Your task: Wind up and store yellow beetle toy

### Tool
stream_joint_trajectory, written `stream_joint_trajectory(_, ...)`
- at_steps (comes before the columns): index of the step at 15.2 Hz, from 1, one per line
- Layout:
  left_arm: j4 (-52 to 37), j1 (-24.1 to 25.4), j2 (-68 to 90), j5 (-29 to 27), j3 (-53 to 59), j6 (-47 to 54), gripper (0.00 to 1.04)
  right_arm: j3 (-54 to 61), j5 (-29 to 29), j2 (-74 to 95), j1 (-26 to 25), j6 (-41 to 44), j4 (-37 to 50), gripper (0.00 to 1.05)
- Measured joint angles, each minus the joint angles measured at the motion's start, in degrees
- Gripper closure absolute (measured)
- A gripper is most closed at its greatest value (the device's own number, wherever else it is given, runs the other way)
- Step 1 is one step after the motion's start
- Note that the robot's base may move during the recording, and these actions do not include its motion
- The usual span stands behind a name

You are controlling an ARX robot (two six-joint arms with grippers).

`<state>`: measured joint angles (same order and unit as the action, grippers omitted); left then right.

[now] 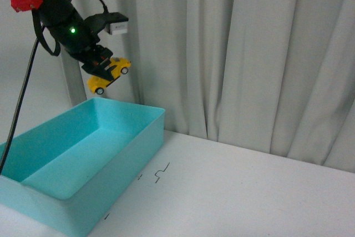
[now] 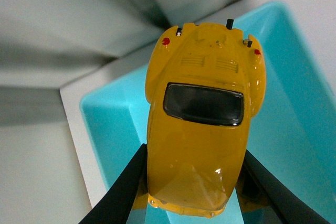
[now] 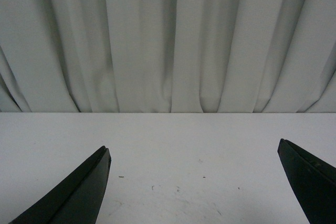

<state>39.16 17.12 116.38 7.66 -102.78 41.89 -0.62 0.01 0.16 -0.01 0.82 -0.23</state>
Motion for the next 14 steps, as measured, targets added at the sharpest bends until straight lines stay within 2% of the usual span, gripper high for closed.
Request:
stream_joint_trajectory(3,-1.79,0.66,1.92,-4.07,1.79,-5.2,0.65,0.0,0.0,0.0,0.0,0.02,0.0,0.07)
stream_joint_trajectory(4,-4.87,0.02,5.88,-8.85,4.81,-12.33,0.65,0.0,0.0,0.0,0.0,0.02,0.0,0.07)
stream_joint_trajectory(5,-7.87,1.11,8.92,-12.04,7.34,-14.86,0.65,0.0,0.0,0.0,0.0,0.0,0.0,0.07)
stream_joint_trajectory(9,-8.68,1.84,12.39,-15.17,7.78,-16.17,0.65,0.0,0.0,0.0,0.0,0.02,0.0,0.07)
stream_joint_trajectory(13,-9.57,1.16,14.1,-15.58,9.66,-17.29,0.65,0.0,0.0,0.0,0.0,0.0,0.0,0.07)
stream_joint_trajectory(14,-9.57,1.07,14.1,-15.08,10.25,-17.59,0.53,0.0,0.0,0.0,0.0,0.0,0.0,0.07)
